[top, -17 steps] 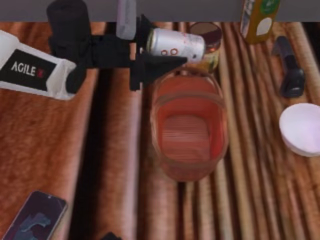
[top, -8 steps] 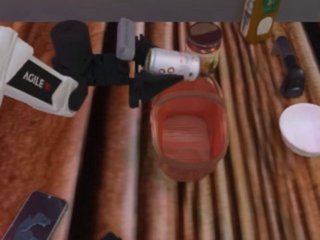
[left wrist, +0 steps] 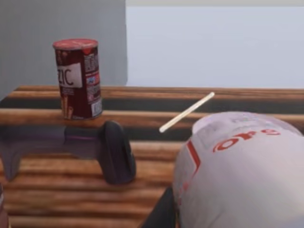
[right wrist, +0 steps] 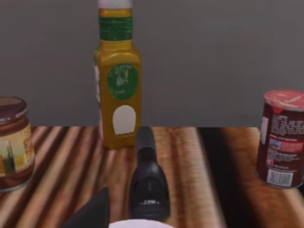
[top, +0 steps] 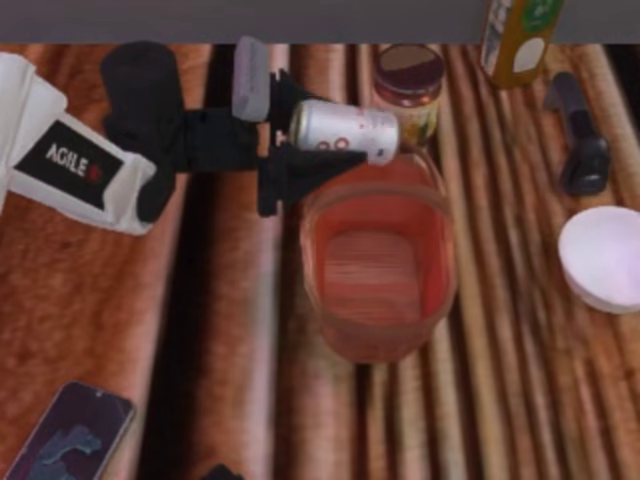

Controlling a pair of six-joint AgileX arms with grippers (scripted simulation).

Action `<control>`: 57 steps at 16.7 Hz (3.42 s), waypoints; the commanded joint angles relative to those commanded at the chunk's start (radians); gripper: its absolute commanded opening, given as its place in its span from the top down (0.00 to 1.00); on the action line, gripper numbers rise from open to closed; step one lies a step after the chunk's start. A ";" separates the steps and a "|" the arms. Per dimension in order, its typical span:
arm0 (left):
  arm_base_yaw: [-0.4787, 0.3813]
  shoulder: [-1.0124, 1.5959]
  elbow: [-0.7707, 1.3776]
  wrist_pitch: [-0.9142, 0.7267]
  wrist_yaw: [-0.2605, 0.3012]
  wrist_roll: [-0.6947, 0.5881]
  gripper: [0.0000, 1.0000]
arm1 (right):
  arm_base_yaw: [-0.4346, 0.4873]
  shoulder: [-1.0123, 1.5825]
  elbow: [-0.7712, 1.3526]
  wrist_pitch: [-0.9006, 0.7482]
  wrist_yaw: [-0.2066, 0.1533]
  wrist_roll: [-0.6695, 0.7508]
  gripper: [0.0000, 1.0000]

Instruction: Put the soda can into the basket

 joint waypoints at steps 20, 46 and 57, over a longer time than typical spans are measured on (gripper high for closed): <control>0.031 -0.195 -0.119 -0.115 -0.122 -0.040 0.00 | 0.074 0.215 0.214 -0.174 -0.004 -0.111 0.00; 0.318 -2.302 -1.234 -1.028 -1.271 -0.041 0.00 | 0.663 2.392 2.469 -1.648 0.005 -1.054 0.00; 0.319 -2.304 -1.236 -1.029 -1.272 -0.041 0.00 | 0.663 2.361 2.351 -1.561 0.005 -1.055 0.00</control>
